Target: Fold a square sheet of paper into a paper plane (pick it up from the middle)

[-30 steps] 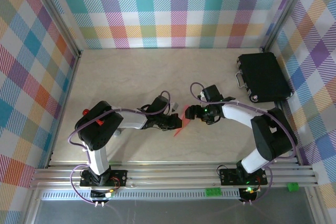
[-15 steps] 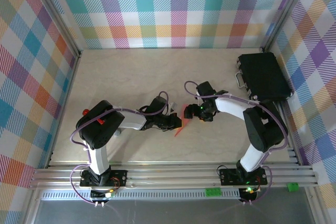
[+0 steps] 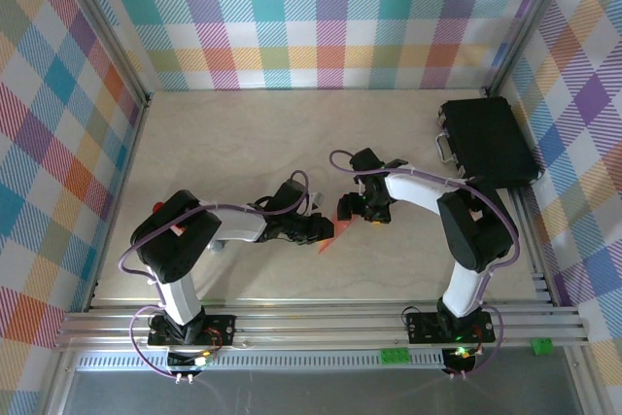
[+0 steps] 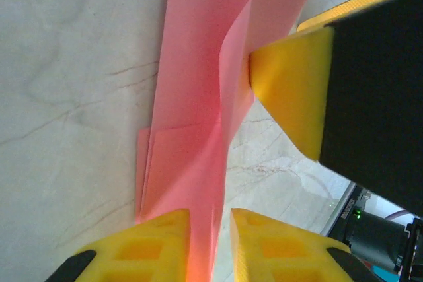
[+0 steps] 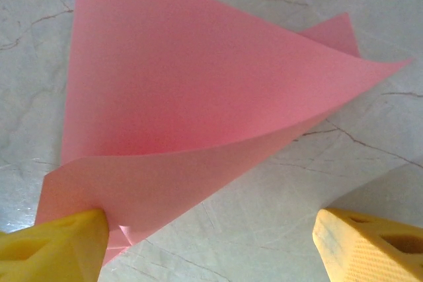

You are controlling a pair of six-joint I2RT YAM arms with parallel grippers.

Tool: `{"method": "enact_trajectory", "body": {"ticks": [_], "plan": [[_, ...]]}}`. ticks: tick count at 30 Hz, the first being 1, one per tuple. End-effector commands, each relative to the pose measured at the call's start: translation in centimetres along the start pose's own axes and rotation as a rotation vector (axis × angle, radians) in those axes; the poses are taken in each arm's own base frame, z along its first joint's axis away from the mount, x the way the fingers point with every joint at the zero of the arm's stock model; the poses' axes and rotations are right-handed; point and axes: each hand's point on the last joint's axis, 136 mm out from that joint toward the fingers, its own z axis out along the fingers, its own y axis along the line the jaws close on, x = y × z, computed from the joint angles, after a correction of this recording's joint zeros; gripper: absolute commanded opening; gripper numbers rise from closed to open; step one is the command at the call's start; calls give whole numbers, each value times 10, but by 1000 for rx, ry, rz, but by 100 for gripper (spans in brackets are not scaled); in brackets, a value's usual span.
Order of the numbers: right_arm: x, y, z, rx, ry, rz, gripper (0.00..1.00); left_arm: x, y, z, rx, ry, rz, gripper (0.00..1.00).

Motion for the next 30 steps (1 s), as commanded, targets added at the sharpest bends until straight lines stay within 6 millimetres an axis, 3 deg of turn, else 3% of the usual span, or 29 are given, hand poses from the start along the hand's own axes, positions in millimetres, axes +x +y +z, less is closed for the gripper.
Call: {"method": "enact_trajectory", "body": {"ticks": [1,9,25,30], "plan": [[2,-9,36,28,25,-6,83,11,7,-9,-49,12,15,24],[2,-7,38,21,34,2,83,19,14,-13,-117,28,47,25],[6,-9,46,32,66,28,82,28,33,-3,-189,66,24,17],[3,3,26,-20,37,18,81,27,34,-1,-198,66,21,16]]}}
